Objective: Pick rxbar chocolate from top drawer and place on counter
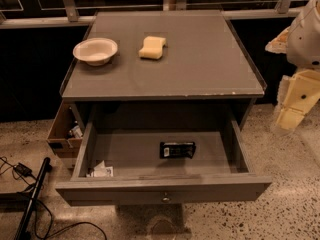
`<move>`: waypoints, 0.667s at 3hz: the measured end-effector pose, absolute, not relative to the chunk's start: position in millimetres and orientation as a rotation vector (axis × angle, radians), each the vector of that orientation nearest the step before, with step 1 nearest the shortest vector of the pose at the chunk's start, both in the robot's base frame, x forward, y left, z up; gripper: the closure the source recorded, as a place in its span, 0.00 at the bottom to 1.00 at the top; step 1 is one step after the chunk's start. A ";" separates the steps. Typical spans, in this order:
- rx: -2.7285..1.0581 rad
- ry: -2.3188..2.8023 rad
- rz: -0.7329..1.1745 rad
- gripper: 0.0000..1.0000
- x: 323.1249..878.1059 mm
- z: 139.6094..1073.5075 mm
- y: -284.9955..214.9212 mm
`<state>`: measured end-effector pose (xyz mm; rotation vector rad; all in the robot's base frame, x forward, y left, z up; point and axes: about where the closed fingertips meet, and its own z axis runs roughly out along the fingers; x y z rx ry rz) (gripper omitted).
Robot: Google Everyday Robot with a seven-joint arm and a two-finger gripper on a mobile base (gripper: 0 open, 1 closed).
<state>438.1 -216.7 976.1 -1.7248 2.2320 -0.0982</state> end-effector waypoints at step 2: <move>-1.724 2.231 -0.099 0.15 438.2 976.2 -216.6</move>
Offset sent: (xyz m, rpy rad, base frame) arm 0.0004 0.0000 -0.0022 0.0023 0.0003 0.0018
